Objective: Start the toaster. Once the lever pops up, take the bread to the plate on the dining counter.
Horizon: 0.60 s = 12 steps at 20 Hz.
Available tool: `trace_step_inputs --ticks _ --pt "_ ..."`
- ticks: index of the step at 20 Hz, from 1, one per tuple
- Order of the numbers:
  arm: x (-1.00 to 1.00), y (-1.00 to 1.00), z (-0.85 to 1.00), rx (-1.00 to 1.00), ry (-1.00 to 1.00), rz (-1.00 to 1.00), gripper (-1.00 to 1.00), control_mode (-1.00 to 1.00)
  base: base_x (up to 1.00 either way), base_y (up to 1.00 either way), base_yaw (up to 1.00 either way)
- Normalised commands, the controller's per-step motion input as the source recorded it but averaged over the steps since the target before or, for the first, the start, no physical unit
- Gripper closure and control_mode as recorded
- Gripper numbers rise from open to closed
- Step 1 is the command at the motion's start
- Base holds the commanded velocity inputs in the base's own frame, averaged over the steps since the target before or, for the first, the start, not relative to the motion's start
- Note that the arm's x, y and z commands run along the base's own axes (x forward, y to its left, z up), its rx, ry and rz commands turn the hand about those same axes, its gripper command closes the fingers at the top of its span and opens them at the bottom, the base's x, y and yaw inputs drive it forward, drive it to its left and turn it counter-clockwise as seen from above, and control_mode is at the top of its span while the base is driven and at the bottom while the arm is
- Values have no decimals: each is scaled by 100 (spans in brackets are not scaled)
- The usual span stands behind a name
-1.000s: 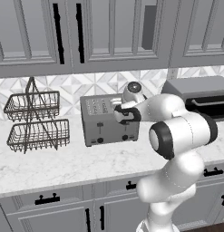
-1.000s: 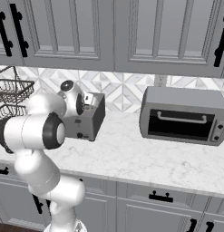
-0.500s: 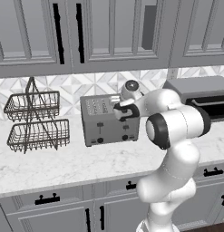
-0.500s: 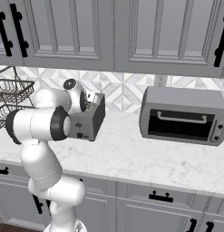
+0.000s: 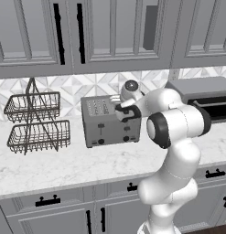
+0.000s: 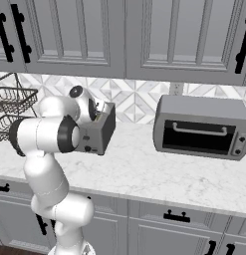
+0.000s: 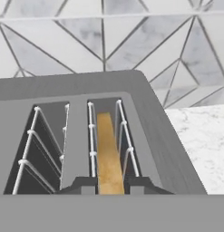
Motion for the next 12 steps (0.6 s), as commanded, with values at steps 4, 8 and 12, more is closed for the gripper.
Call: trace_step_inputs --ticks 4,8,12 --pt "-2 0 0 0 -14 -2 100 -100 0 0 0" --pt "-18 0 9 0 -19 -2 100 -100 0 0 0" --pt "-39 0 66 1 -21 0 100 -100 0 0 0"
